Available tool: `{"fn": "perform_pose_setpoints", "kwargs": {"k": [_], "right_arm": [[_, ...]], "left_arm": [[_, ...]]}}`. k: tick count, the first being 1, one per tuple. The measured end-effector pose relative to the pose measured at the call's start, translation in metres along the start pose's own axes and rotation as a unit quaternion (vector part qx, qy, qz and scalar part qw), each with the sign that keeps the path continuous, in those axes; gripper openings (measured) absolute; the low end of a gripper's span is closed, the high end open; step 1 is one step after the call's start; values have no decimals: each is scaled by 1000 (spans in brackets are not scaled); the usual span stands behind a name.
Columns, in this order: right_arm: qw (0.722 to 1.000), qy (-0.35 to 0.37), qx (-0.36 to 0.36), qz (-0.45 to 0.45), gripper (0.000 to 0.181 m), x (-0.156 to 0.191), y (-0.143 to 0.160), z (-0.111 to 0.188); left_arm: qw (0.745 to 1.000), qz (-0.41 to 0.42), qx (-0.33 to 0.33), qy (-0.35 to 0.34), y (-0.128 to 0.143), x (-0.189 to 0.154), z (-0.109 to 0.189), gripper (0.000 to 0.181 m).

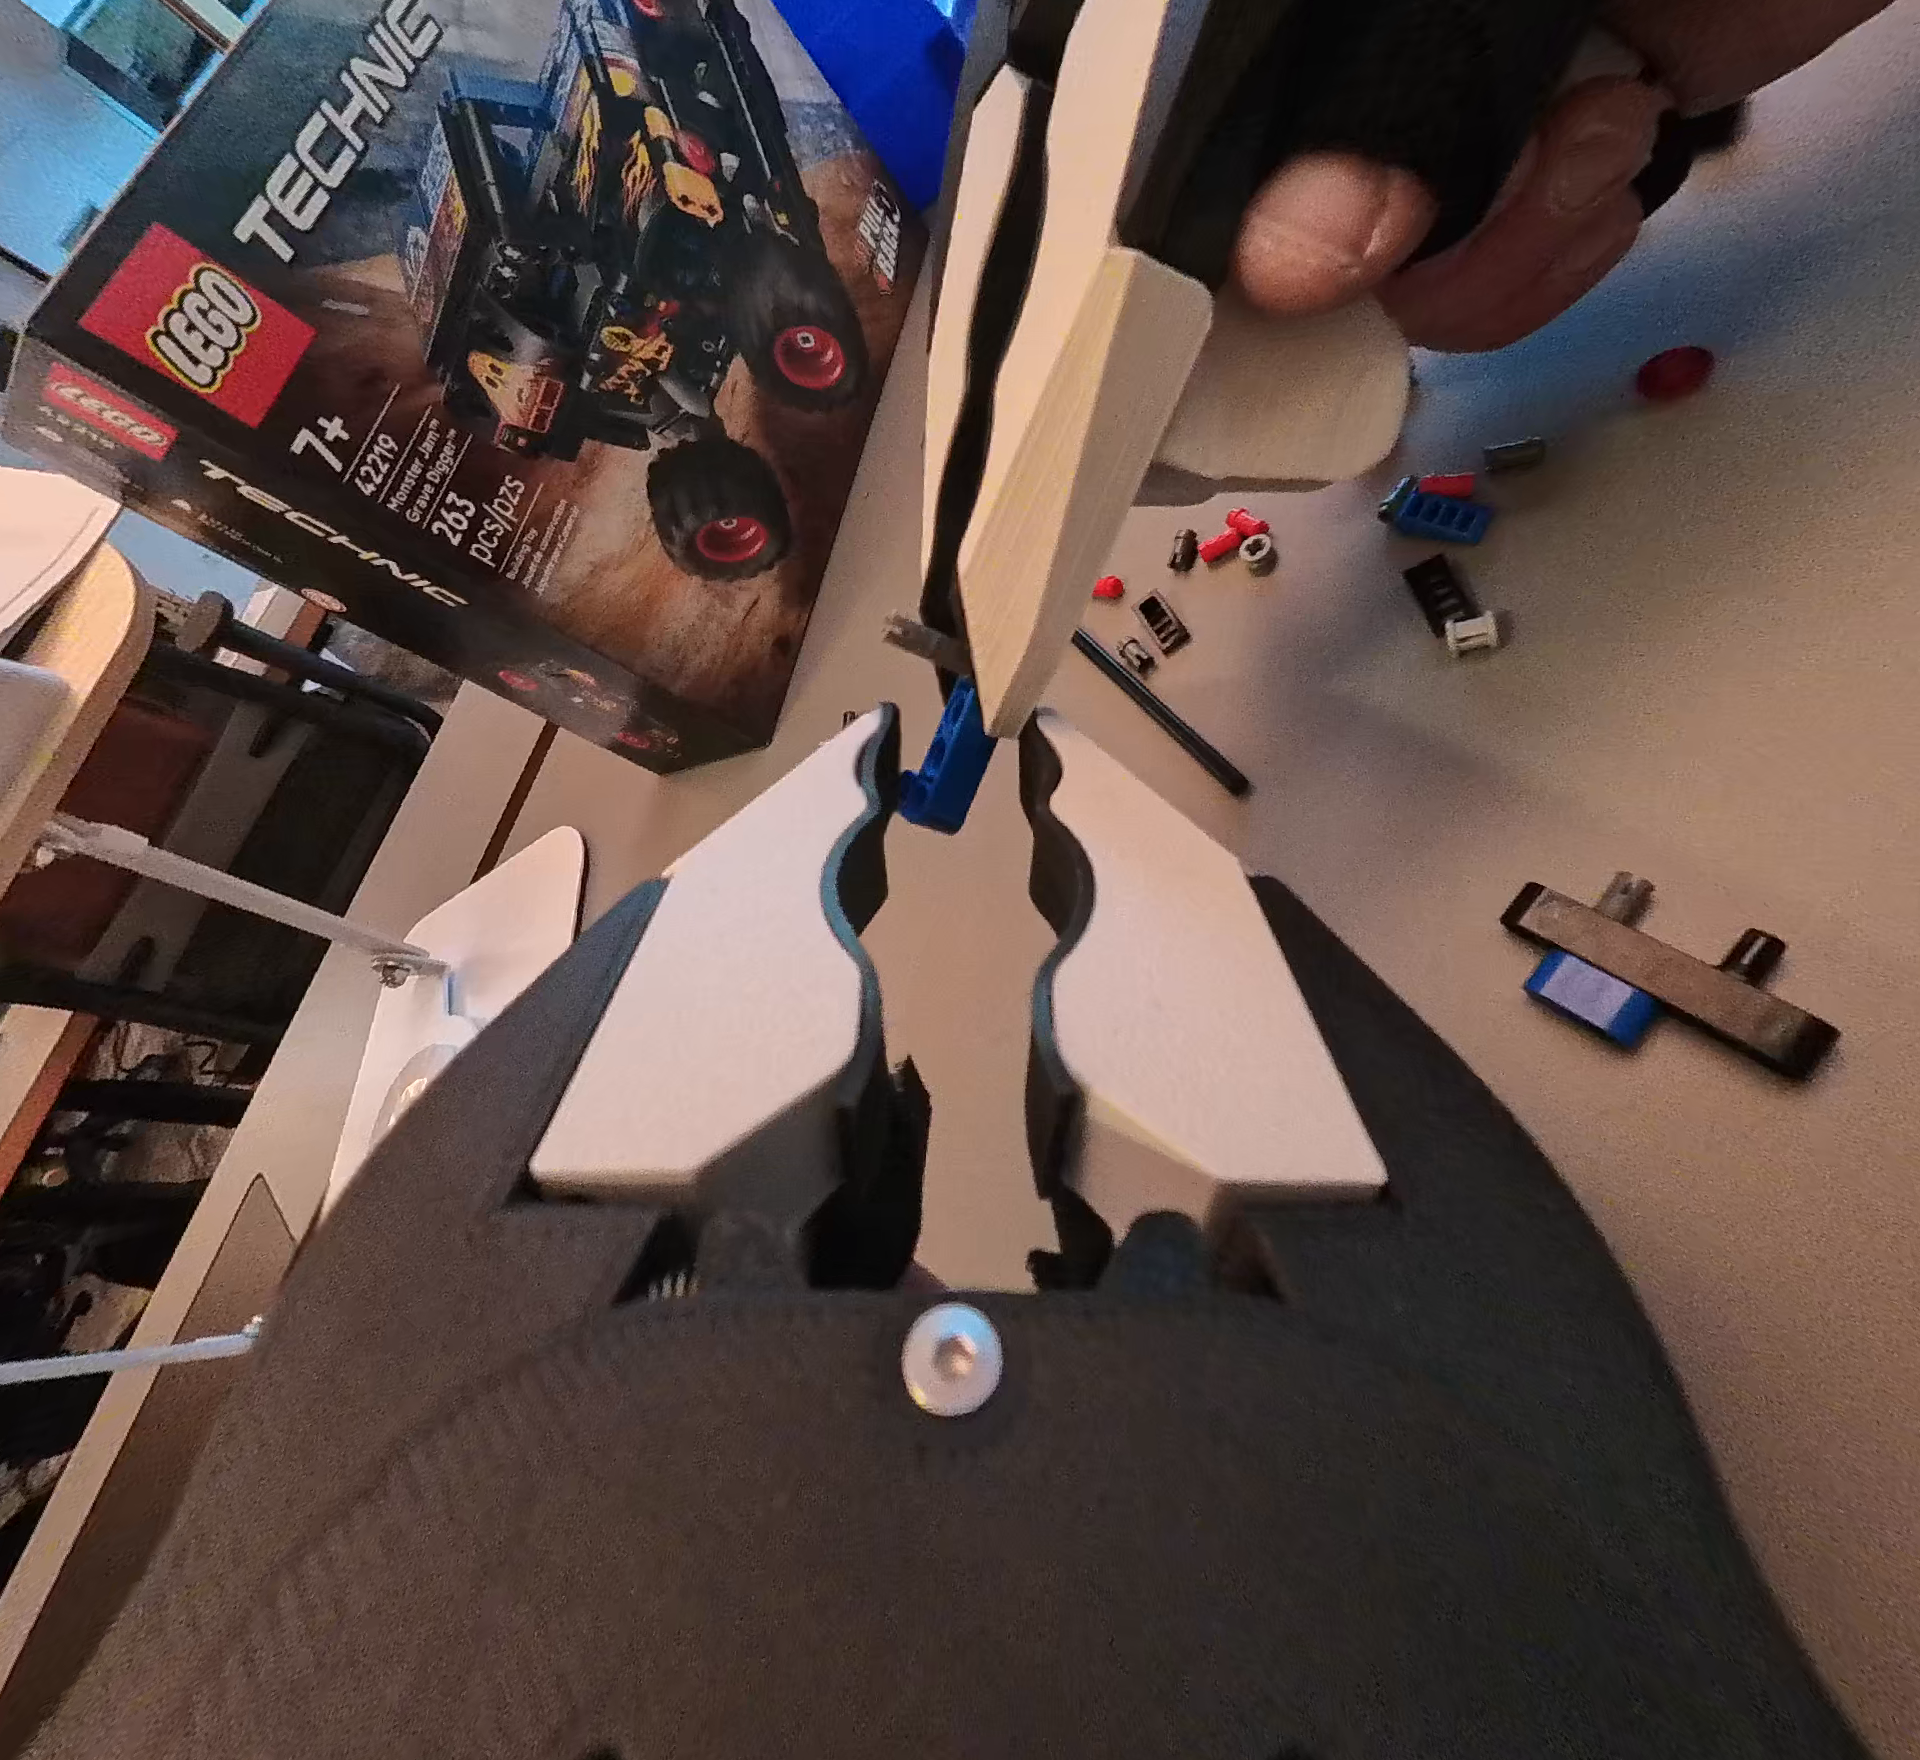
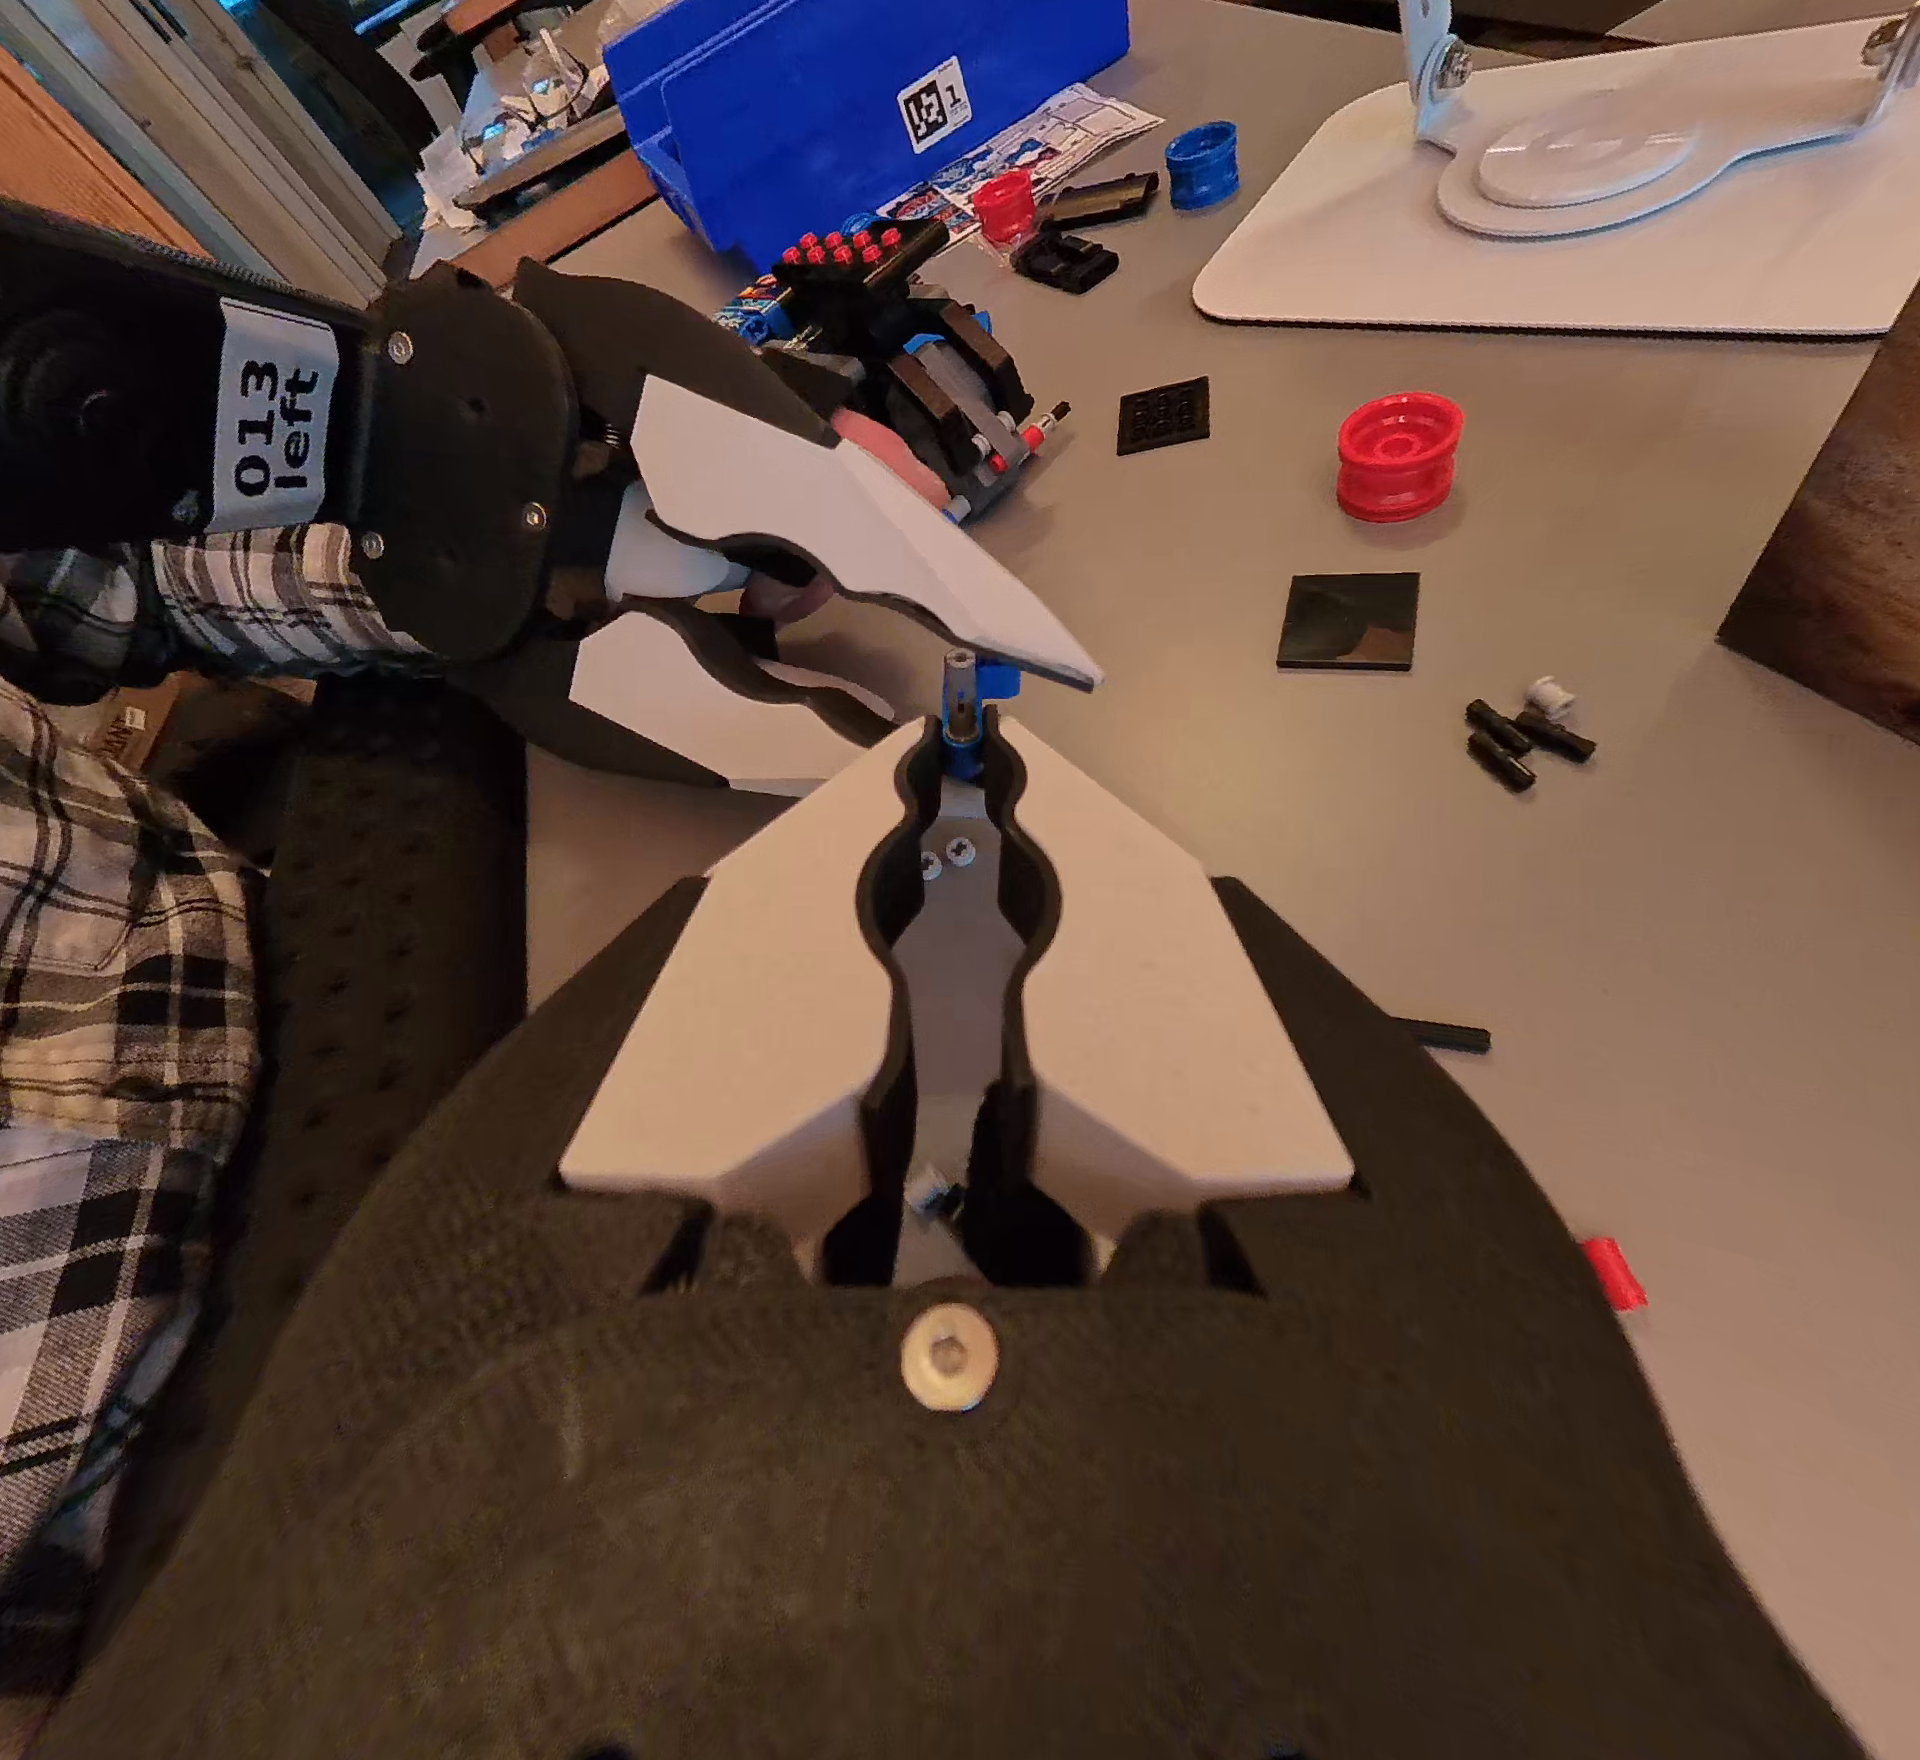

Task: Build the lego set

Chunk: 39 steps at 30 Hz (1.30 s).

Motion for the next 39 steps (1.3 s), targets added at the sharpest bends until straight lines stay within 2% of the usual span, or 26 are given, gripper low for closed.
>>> {"fn": "perform_pose_setpoints", "kwargs": {"k": [5,16,20,39], "right_arm": [[1000,2,2,5,5,0,0,0],[1000,2,-2,15,5,0,0,0],[1000,9,-2,13,5,-2,0,2],[1000,5,3,5,6,-3,3,2]], "left_arm": [[1000,-6,4,14,1,-2,0,9],[1000,-2,3,13,1,-2,0,9],[1000,1,4,7,2,1,1,15],[1000,12,10,26,4,0,2,9]]}}
Point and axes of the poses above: each gripper's, where its closed fingertips meet, z back along the fingers, y out of its underside, x = y × z across the jaws, the point moved 10 cm from there along z, back along the fingers, and after that the axes turned 6 degrees about -x, right-handed, at the moved point
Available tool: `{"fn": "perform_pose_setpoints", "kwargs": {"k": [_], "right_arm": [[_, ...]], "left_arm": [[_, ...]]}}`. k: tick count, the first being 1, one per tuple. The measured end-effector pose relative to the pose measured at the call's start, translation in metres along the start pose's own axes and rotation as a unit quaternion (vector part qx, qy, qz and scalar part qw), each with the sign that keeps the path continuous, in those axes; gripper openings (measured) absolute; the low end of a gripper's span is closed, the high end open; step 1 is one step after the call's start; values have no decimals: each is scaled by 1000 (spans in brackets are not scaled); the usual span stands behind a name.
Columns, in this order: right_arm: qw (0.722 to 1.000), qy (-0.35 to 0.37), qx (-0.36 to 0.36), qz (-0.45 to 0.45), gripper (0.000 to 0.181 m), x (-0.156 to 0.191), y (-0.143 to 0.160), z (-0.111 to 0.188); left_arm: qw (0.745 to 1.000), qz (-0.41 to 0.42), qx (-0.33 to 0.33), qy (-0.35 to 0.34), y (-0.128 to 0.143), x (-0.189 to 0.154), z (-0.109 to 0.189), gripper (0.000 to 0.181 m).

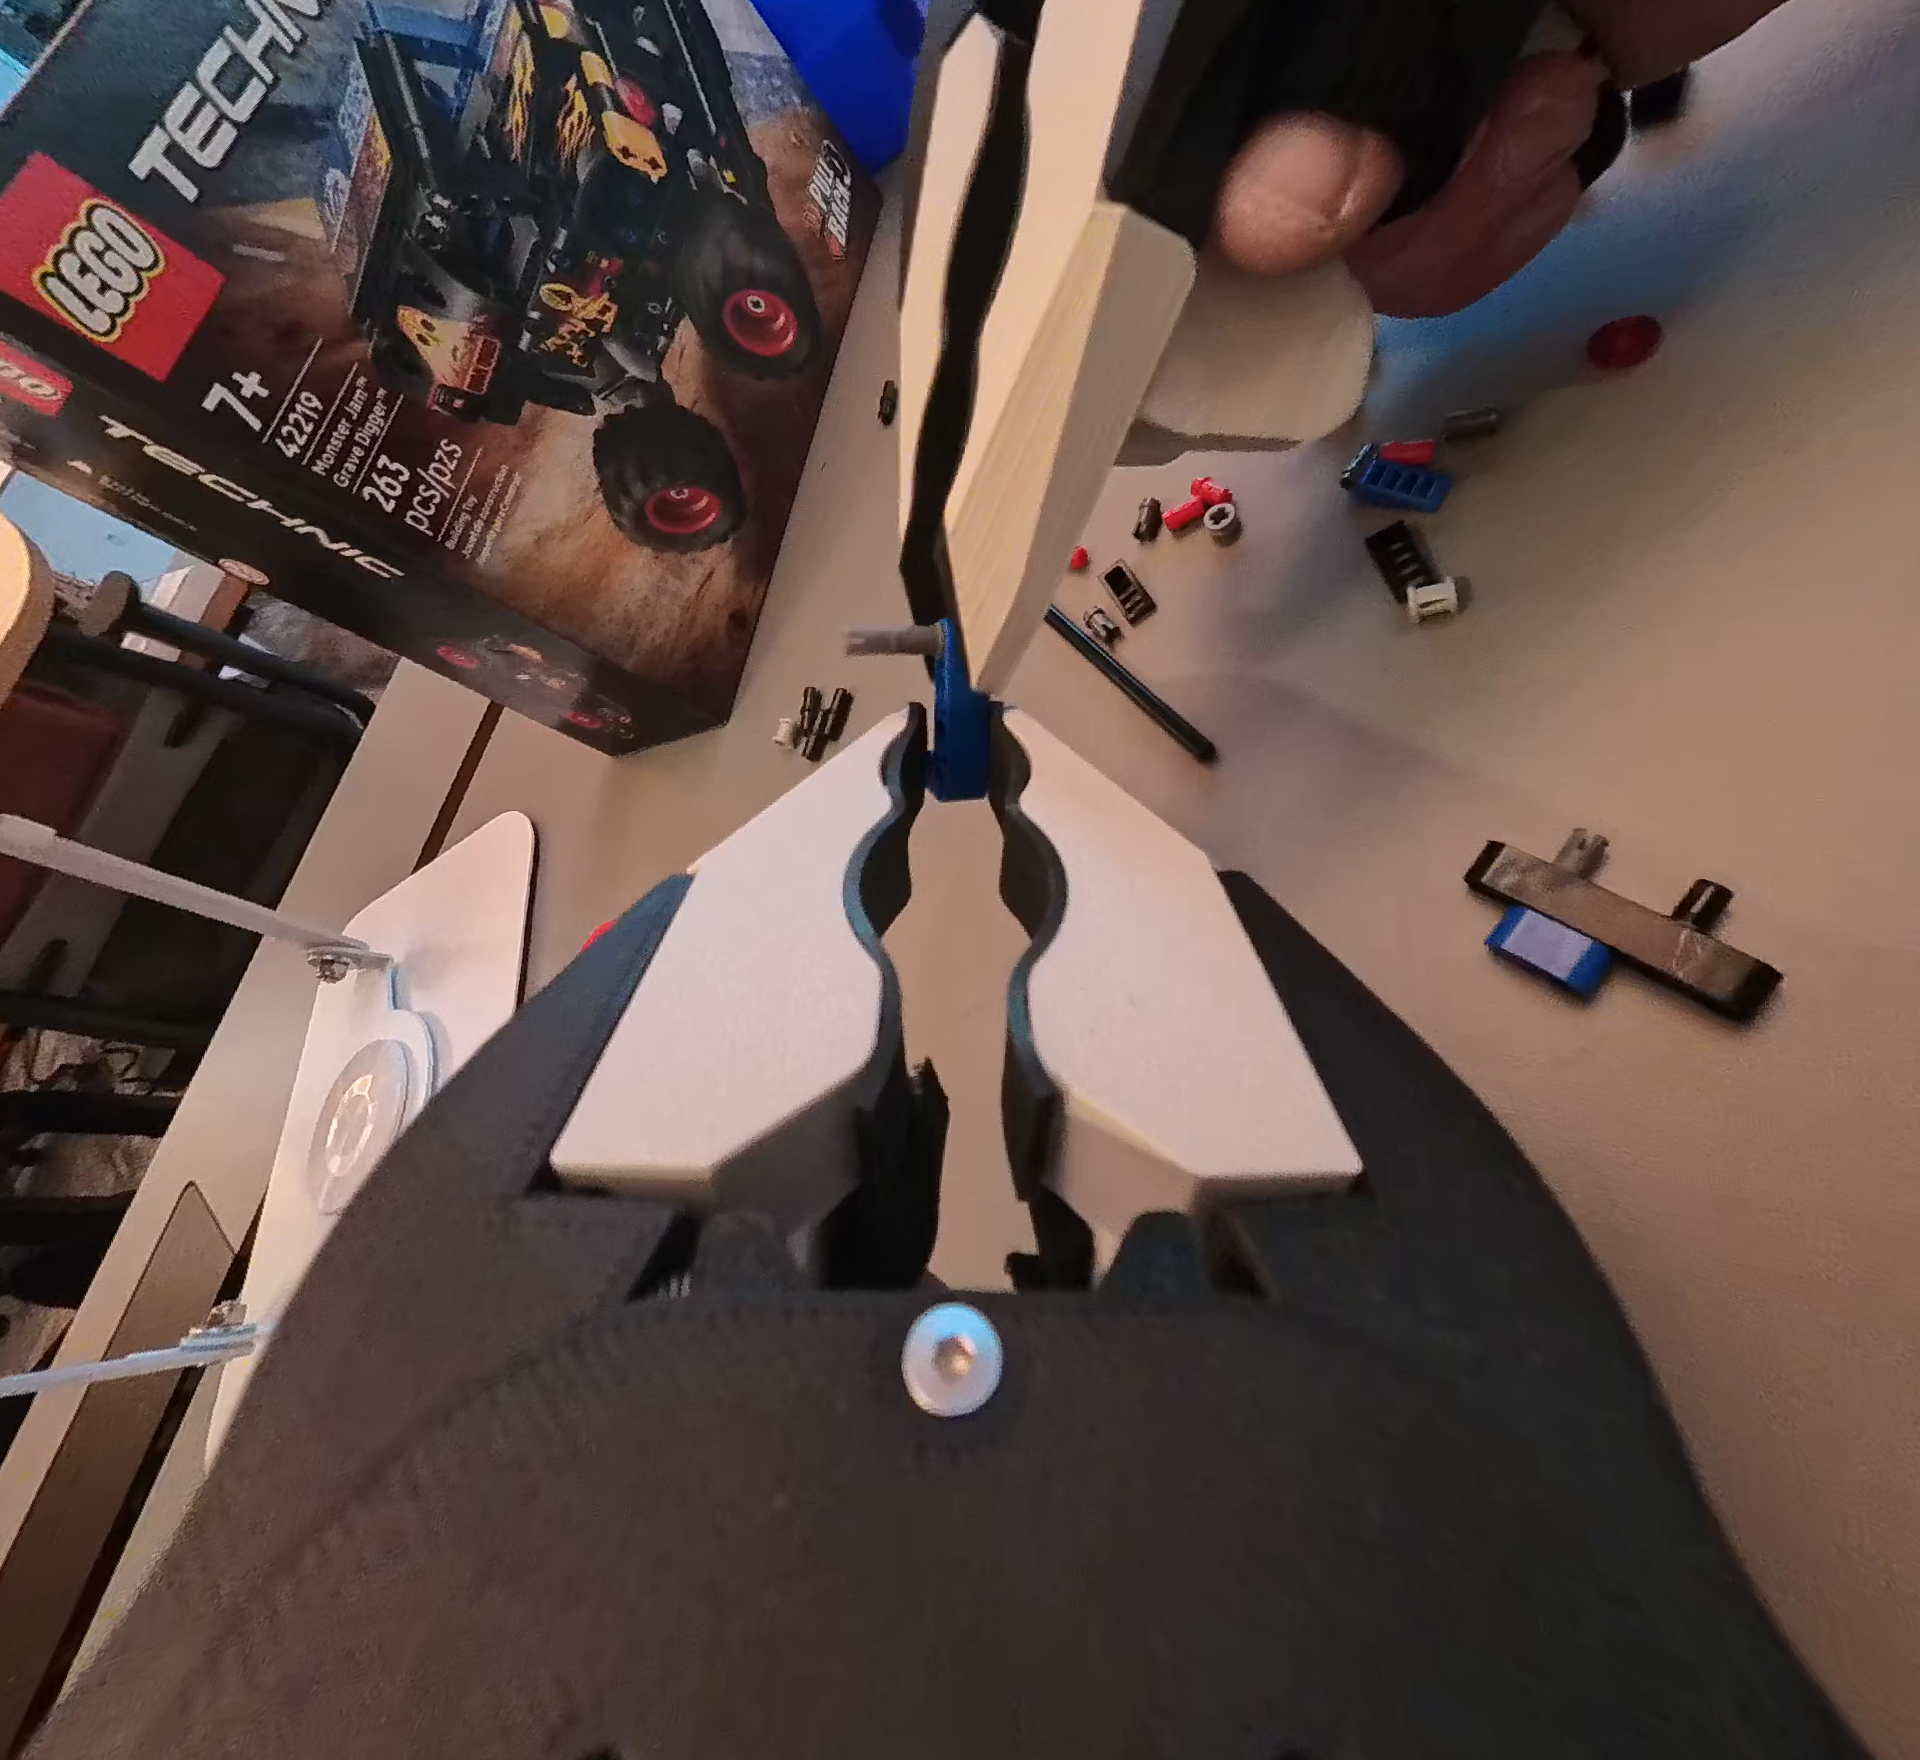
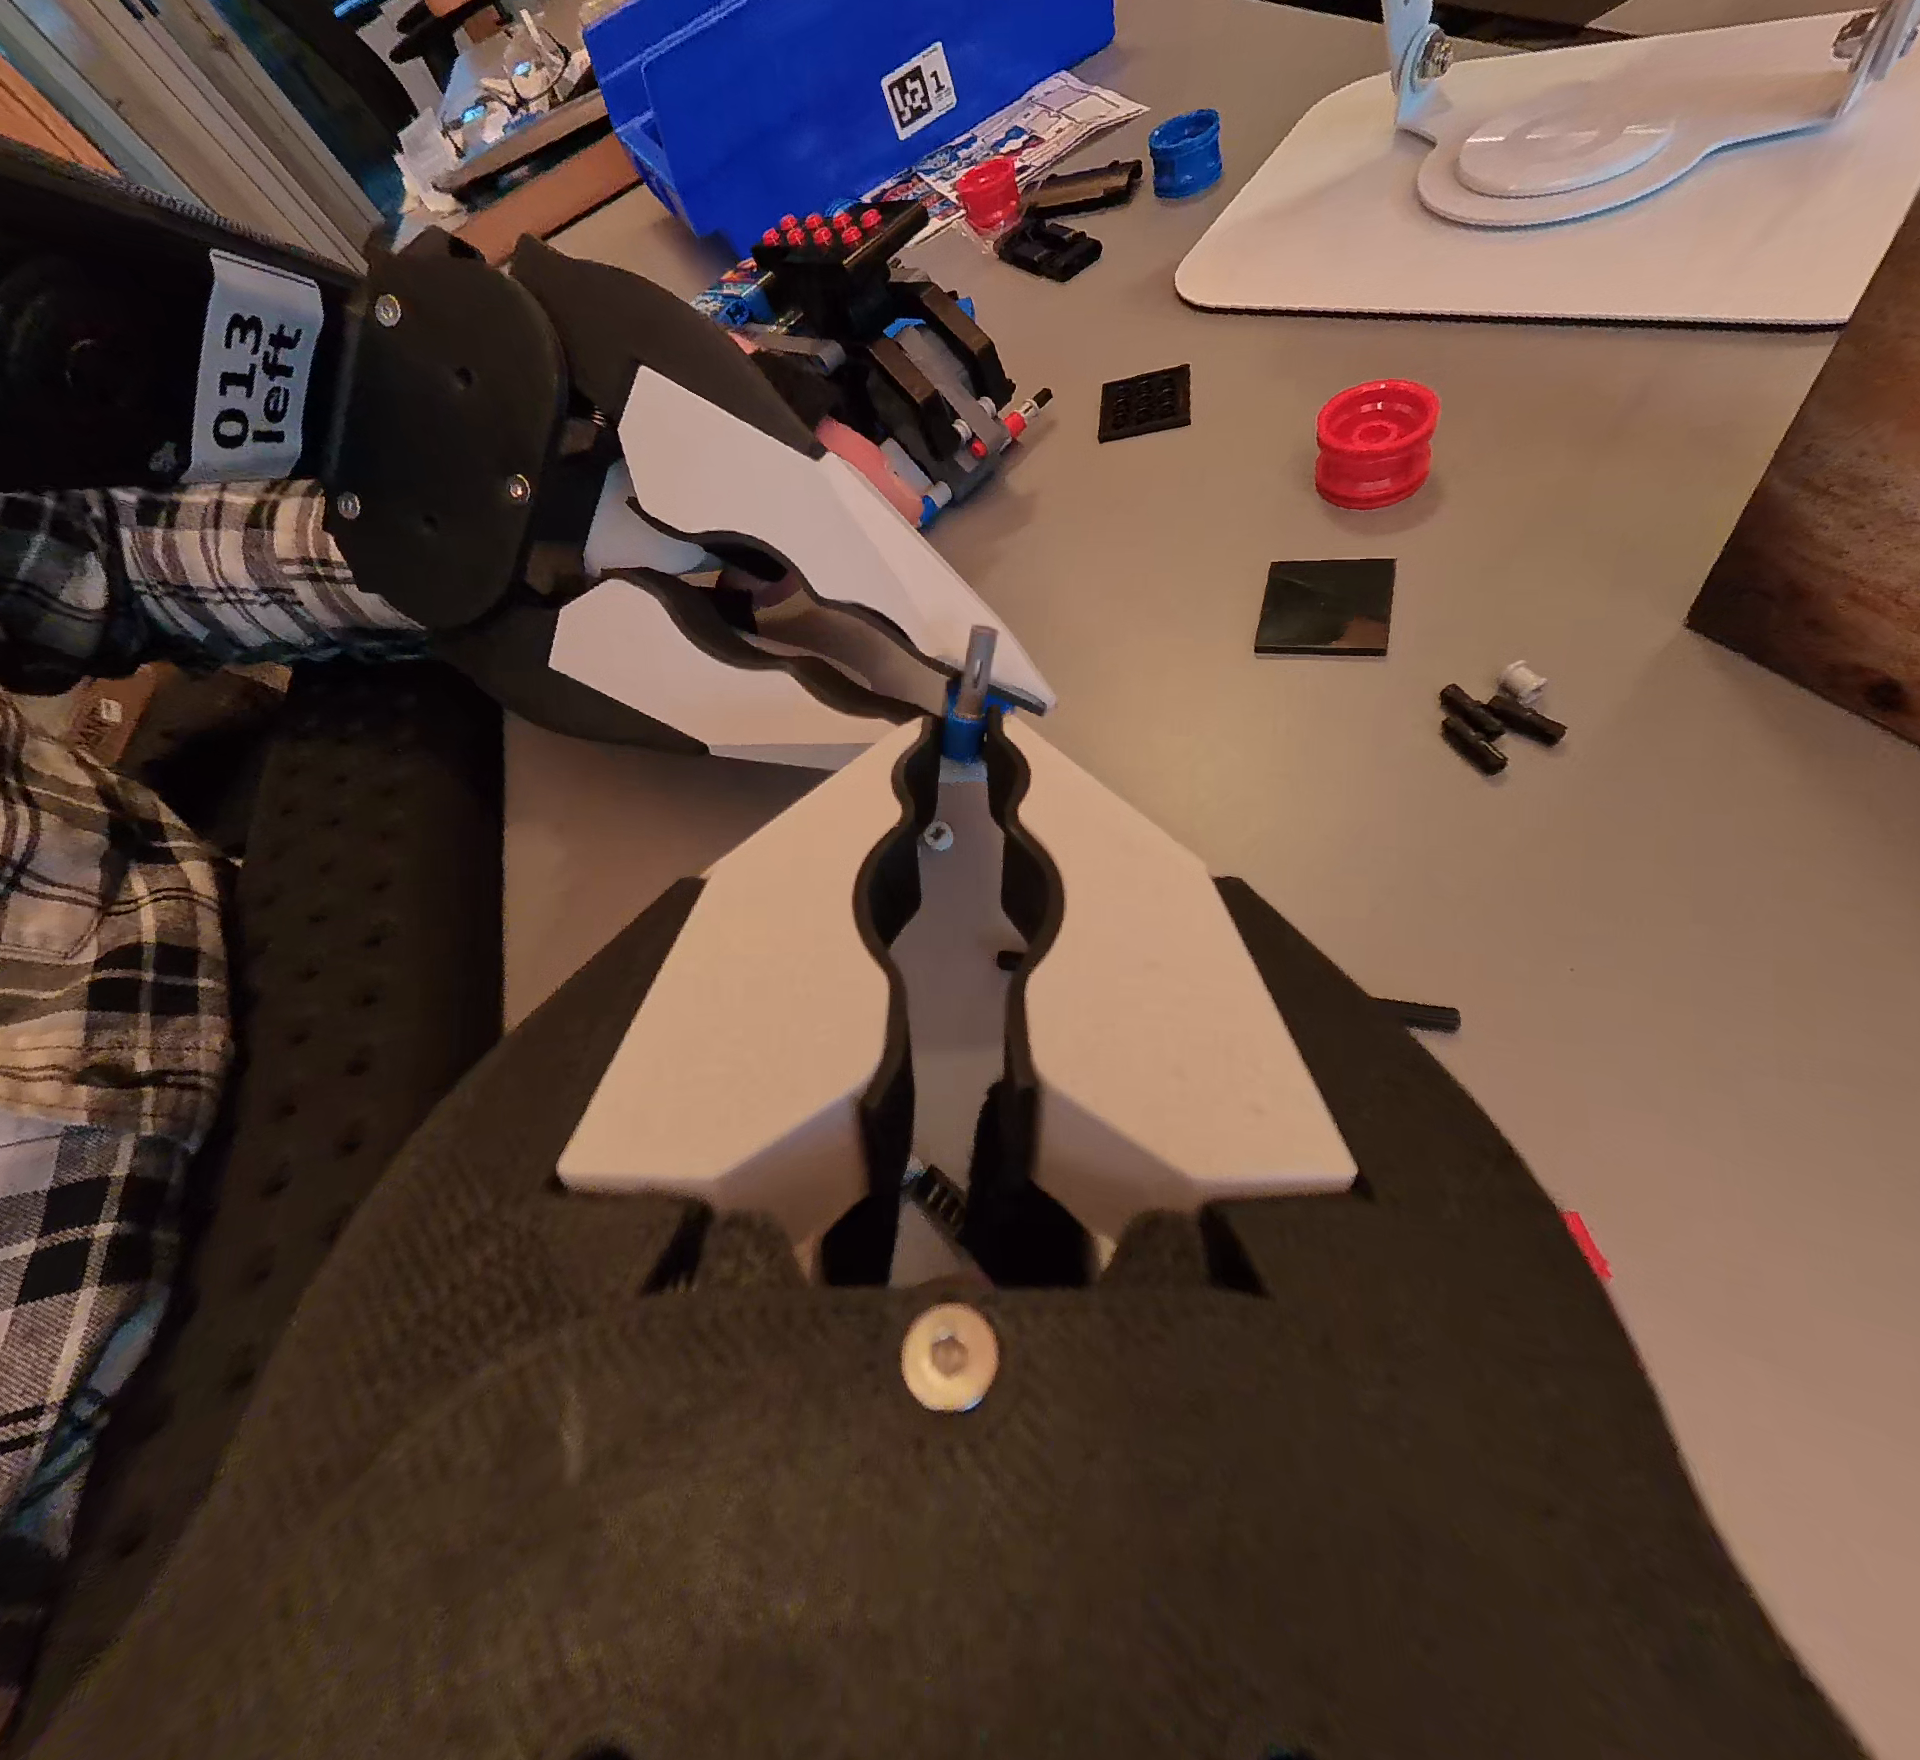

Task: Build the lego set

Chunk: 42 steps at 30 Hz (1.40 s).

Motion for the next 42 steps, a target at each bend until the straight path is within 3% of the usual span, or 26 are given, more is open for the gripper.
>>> {"fn": "perform_pose_setpoints", "kwargs": {"k": [17,21,26,32,38,42], "right_arm": [[1000,-15,1,-27,0,-7,0,9],[1000,7,-3,-5,13,-12,-5,22],[999,-12,19,44,19,0,-4,14],[997,-20,19,73,7,9,-6,9],[994,26,17,104,7,8,-10,13],[983,72,31,163,7,14,-13,13]], "left_arm": [[999,38,4,21,6,3,2,6],[998,49,4,35,7,3,2,6],[992,90,-43,73,4,2,3,6],[983,139,-83,92,2,6,5,6],[989,114,-71,68,1,7,6,23],[968,209,-114,84,-5,19,14,21]]}}
Point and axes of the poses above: each gripper's, where its closed fingertips meet, z back along the fingers, y out of its underside, x = y × z across the jaws, the point moved 10 cm from there along z, back along the fingers, and after that the axes turned 6 degrees about -x, right-handed, at the moved point
